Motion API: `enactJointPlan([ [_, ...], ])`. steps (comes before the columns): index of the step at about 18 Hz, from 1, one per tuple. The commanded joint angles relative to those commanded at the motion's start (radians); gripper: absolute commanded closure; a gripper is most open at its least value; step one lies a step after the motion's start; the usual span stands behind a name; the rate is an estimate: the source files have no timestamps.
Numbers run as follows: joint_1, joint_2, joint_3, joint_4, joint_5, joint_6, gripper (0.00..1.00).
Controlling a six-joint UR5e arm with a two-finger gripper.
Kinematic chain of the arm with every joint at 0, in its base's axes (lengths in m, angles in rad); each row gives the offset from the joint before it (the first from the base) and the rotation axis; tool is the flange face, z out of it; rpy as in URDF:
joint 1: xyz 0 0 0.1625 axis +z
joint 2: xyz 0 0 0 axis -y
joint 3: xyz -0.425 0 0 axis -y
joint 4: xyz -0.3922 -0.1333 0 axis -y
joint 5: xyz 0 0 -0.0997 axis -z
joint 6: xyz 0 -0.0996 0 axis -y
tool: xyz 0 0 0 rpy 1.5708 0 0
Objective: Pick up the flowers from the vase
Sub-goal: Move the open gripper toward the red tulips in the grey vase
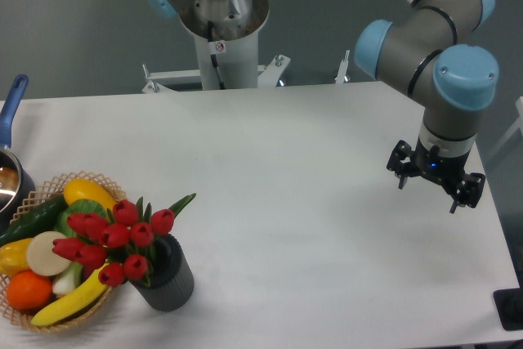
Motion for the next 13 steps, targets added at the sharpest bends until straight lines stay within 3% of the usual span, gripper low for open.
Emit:
enactJointPlan([
  [4, -0.002, 0.008, -0.008, 0.000, -0.021, 0.000, 0.00],
  [10, 0.011, 0.038, -0.058, 0.017, -0.153, -0.077, 0.00],
  [13, 0.009, 0.044, -0.077, 0.067, -0.227, -0.077, 0.00],
])
